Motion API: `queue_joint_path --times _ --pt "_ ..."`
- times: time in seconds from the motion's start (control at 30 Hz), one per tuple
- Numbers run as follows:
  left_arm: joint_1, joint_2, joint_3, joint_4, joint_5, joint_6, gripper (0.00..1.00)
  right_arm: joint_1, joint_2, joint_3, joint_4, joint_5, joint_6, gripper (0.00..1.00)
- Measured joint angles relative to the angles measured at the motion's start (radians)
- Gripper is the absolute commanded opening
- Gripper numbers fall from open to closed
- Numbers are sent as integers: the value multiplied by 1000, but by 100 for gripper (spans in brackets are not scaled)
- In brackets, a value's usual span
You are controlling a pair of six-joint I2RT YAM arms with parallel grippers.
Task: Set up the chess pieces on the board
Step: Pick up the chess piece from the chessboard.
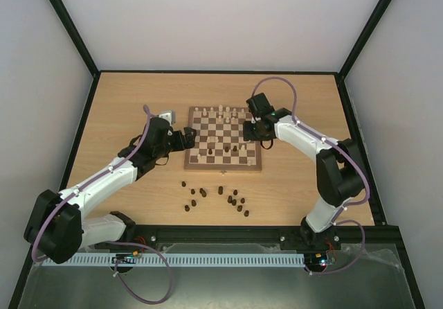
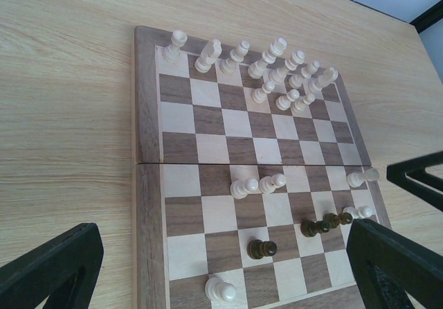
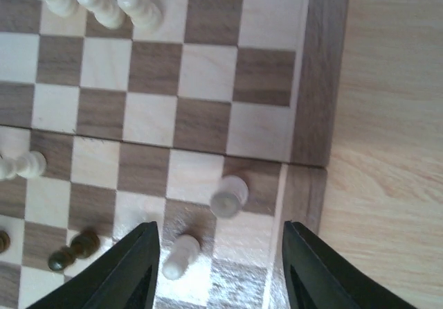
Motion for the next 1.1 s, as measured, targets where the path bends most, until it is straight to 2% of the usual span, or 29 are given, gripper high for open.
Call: queue_joint_path --times 0.3,0.73,0.93,1.1 --pt "0 -2 0 0 1 0 99 28 85 85 -16 66 -3 43" --pt "0 -2 0 -1 1 0 99 39 157 104 -41 91 -10 28" --pt "0 -2 0 -1 1 0 99 40 175 121 -43 95 -11 17" --pt "0 -2 0 -1 1 0 99 40 176 125 -47 105 -12 13"
